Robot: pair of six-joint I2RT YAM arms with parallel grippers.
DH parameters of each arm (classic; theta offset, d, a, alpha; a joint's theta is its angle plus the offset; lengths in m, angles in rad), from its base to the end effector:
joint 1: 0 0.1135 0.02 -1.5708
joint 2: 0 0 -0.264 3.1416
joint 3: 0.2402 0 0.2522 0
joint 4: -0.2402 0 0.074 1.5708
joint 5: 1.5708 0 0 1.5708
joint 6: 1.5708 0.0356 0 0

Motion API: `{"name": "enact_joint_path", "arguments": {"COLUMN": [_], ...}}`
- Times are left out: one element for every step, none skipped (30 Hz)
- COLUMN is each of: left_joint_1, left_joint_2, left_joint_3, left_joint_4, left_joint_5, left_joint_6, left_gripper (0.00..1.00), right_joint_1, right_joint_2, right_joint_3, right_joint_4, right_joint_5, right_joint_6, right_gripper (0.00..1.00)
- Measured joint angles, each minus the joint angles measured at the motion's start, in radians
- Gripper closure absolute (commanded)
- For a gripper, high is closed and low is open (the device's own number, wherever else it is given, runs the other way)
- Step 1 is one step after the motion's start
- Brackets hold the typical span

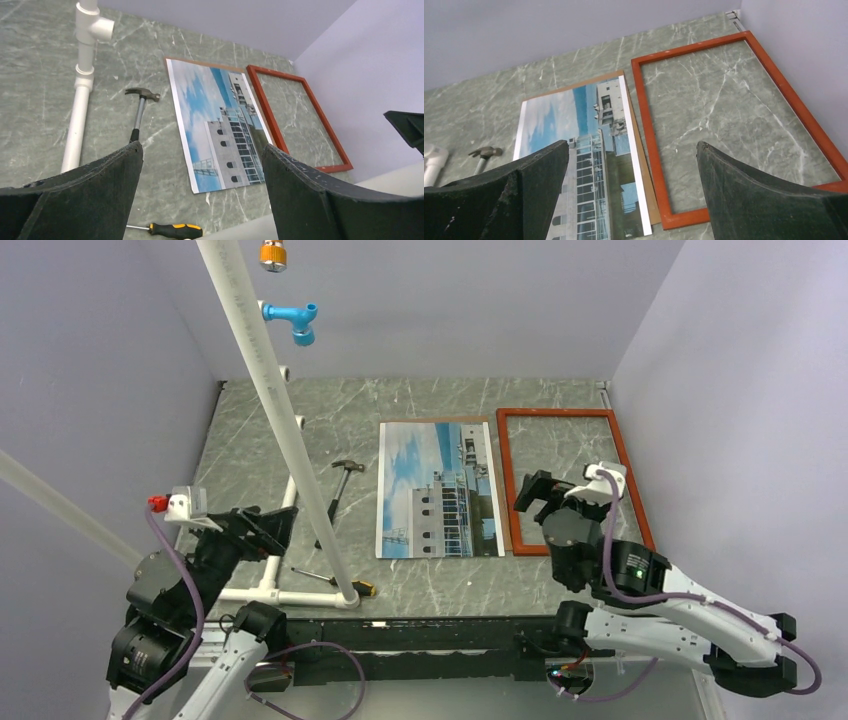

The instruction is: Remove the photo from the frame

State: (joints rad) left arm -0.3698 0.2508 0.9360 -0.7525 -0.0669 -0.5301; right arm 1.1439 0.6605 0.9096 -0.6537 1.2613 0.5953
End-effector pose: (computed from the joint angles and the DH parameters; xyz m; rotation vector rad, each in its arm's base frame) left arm 0.0244 -0.0069 0.3731 -0.1863 1.6656 -0.6306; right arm 0.0773 0.0880 0.3606 0.2936 1.6655 0.0502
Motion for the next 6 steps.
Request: {"name": "enact_joint_path", "arguments": {"left_joint_1": [0.0,0.0,0.0,0.0,0.0,0.0], "left_joint_2": [-0.003,-0.005,-0.005,-0.004,-0.004,-0.004], "left_joint_3": [0.0,0.001,0.002,0.002,0.002,0.002], "left_joint_4": [0.003,0.005,0.006,0.006,0.005,0.006], "left_joint_5": [-0.007,-0.012,-0.014,-0.018,-0.019,-0.022], "left_joint_6": [0.006,0.013,0.016,0.018,0.019,0.021], "left_gripper": [0.08,0.08,0.08,0.08,0.09,0.08], "right_joint_1": [0.0,0.0,0.0,0.0,0.0,0.0], "right_joint_2": [-0.012,-0.031,-0.048,-0.063,-0.084,-0.103], "right_joint_3": [-0.002,-0.006,-0.013,-0.019,-0.028,-0.039], "right_joint_4": [-0.002,-0.001,0.0,0.0,0.002,0.011], "right_joint_5": [0.0,0.0,-0.001,-0.001,-0.002,-0.001], "right_joint_6": [0.002,0.004,0.005,0.008,0.008,0.002], "right_gripper": [0.0,0.0,0.0,0.0,0.0,0.0]}}
